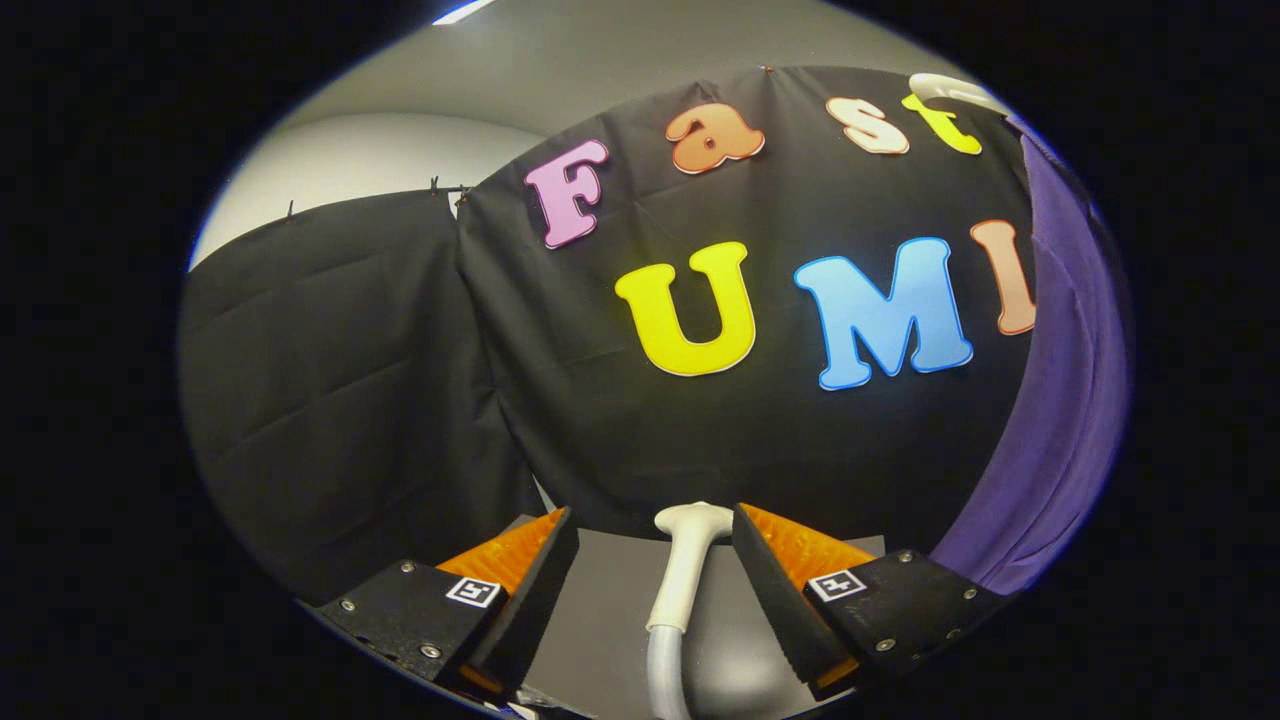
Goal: Iron the clothes twice with a garment steamer, once on the left side and once on the right side.
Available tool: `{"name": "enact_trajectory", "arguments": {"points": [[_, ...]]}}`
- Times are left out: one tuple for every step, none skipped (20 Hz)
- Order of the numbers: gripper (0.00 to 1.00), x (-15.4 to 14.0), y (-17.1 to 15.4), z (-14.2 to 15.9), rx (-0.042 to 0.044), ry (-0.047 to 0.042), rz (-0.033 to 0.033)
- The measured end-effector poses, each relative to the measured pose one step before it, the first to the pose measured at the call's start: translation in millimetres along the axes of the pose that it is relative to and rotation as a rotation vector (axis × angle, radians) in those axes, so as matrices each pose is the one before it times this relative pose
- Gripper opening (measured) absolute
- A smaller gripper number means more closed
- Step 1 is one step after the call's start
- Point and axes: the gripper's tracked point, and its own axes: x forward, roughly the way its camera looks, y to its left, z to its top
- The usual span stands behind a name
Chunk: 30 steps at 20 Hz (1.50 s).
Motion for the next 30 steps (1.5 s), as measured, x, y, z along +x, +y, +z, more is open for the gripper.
{"name": "enact_trajectory", "arguments": {"points": [[0.95,11.64,-3.86,-1.80,0.01601,0.02438,-0.00154],[0.95,10.15,-0.10,-5.82,0.01938,0.03581,0.00693],[0.95,7.52,-1.19,-3.38,0.01664,0.03959,0.00479],[0.95,9.38,-2.28,-4.79,0.01928,0.03226,-0.00289],[0.95,9.97,-2.20,-0.75,0.00925,0.02693,0.00483],[0.95,8.22,-4.82,-1.78,0.00726,0.01883,-0.01093],[0.94,8.75,-6.98,-3.16,-0.00380,0.02134,-0.01809],[0.94,8.36,-3.18,-5.53,-0.00312,0.02304,-0.00614],[0.94,7.35,-1.44,-6.08,0.00238,0.03070,0.00329],[0.94,6.77,-0.67,-7.14,0.00730,0.03131,0.00496],[0.94,6.77,-0.93,-2.67,0.01213,0.02136,0.00683],[0.94,6.14,-0.11,-3.81,0.01177,0.01960,0.00798],[0.94,4.75,-0.72,-3.76,0.00876,0.02329,0.00403],[0.94,5.00,-1.99,-4.07,0.00418,0.01713,0.00170],[0.93,4.12,-1.24,-3.35,-0.00002,0.02113,0.00133],[0.93,4.49,-0.34,-3.14,0.00487,0.01787,0.00795],[0.91,4.77,1.30,-3.61,0.00799,0.02255,0.01423],[0.89,5.16,0.00,-5.60,0.01333,0.01814,0.00986],[0.87,4.74,-1.58,-2.22,0.01216,0.01503,0.00477],[0.86,5.27,-1.53,-4.47,0.00711,0.01606,0.00207],[0.85,5.30,-3.16,-4.91,0.00664,0.02477,-0.00206],[0.84,4.54,-2.35,-6.73,0.00868,0.02350,-0.00244],[0.83,3.47,0.15,-4.94,0.01037,0.02262,0.00765],[0.83,4.40,1.40,-3.17,0.01738,0.01240,0.01307],[0.82,1.38,2.21,-0.07,0.01210,0.00432,0.01328],[0.80,5.53,-2.62,-1.93,0.00825,0.00469,-0.00064],[0.76,2.51,-1.80,0.66,0.00942,0.00247,-0.00110],[0.74,2.57,-2.16,0.02,0.01036,0.00112,0.00077],[0.65,1.03,-2.04,0.63,0.01452,-0.00047,-0.00315],[0.57,2.07,-1.12,1.36,0.01539,-0.01287,-0.00251]]}}
